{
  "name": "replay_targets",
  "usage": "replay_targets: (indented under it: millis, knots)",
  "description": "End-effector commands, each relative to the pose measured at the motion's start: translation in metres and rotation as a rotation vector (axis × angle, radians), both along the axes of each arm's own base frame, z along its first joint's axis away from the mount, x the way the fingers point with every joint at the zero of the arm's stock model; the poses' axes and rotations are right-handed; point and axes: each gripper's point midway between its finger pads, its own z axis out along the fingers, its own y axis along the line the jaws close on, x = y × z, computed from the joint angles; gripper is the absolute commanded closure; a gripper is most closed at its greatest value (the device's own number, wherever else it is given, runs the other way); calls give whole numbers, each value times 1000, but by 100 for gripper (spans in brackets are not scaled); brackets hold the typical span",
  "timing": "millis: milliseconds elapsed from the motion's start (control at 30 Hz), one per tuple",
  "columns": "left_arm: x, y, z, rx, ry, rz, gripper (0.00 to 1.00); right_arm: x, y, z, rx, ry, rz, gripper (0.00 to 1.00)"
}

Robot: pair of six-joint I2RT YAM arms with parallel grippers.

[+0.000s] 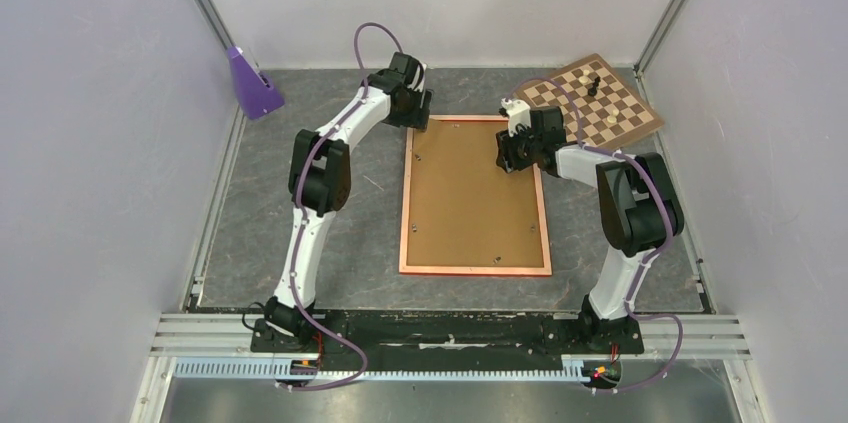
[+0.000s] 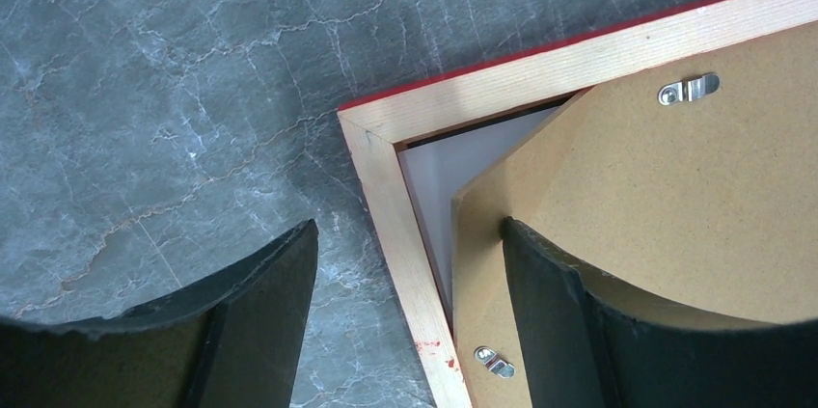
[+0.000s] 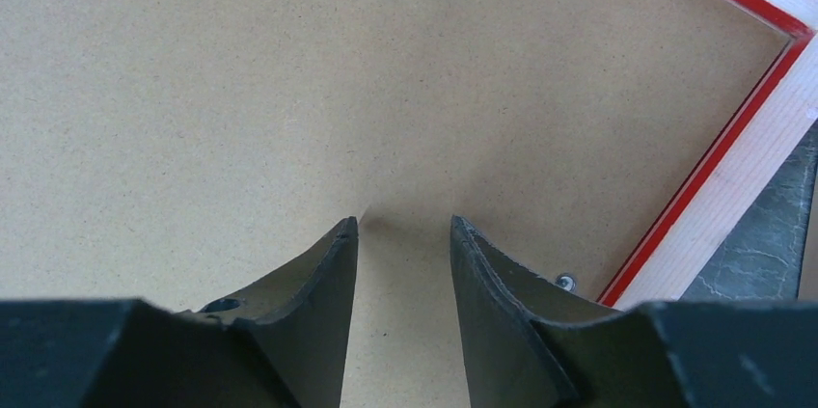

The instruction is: Put the photo into the frame

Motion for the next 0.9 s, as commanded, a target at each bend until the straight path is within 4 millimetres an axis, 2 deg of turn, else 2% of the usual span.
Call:
replay_targets:
  millis: [0,267,433,867]
  knots:
    - [5,29,-16,126,15,35,24,-20,-11,-34,-63,99,-18,58]
    - [-9,41,-39,213,111,-7,23,-21,-10,-36,-53,110,-25,61]
    - [-15,51,-51,283,165,-53,22,-28,-11,-40,-58,142,-27,62]
    - [-26,80,-76,444,256,-153,21,-28,-11,-41,-57,155,-30,64]
